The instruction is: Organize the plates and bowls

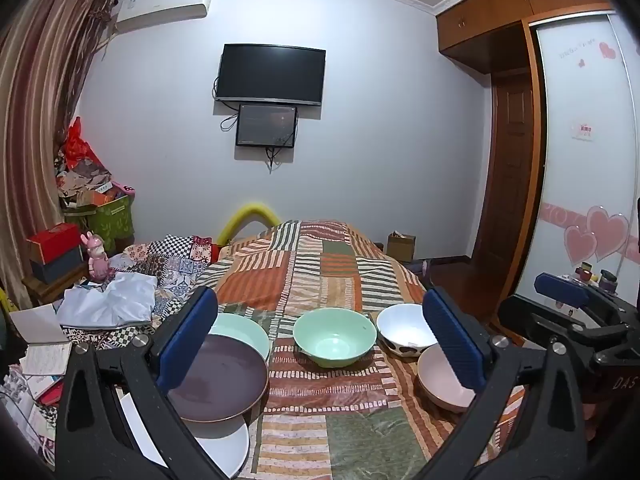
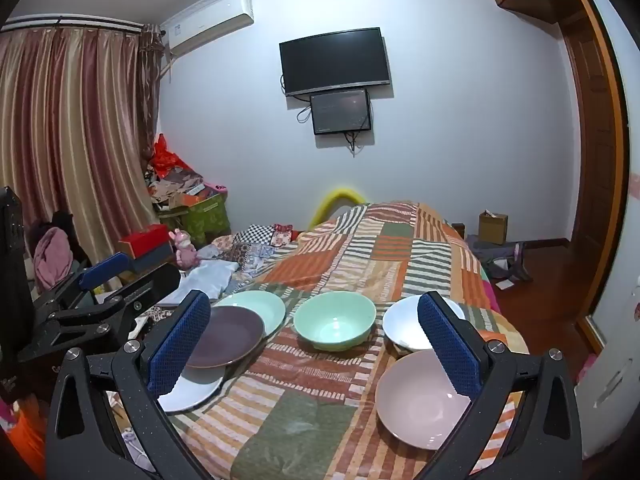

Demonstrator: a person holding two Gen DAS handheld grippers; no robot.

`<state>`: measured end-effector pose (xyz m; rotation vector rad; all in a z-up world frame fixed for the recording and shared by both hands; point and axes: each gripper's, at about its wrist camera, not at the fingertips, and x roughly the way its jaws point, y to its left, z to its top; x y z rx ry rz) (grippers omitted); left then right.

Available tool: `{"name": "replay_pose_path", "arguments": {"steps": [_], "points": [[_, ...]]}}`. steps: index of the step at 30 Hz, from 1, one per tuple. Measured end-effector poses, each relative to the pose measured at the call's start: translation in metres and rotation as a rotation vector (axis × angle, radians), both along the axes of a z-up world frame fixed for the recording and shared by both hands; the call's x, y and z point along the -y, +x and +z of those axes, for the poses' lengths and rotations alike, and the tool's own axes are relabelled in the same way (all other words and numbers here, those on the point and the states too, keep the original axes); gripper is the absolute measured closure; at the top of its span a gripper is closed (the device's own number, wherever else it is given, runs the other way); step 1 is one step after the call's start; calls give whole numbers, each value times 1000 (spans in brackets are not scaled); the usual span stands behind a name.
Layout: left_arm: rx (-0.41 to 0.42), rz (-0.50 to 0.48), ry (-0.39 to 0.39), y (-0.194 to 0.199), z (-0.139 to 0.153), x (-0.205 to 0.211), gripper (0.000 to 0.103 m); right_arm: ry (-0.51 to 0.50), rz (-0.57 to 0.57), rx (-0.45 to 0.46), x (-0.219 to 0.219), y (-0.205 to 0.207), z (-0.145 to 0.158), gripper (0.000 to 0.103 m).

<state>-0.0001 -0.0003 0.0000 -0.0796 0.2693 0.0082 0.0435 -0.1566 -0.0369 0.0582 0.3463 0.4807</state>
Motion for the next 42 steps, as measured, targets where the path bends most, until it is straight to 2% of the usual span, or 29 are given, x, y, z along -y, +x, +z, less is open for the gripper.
{"name": "replay_pose_path", "arguments": {"steps": [6, 11, 13, 42], "points": [[-7, -6, 36, 10, 0, 13, 0, 7, -1, 1, 0, -1, -1, 0], [18, 8, 27, 9, -5, 16, 0, 6, -2, 4, 1, 0, -2, 0], [40, 1, 8, -5, -1, 5, 0, 8, -2, 6, 1, -4, 4, 0], [66, 4, 25, -14, -1, 8, 0, -3, -22, 19, 6, -5, 2, 0]]}}
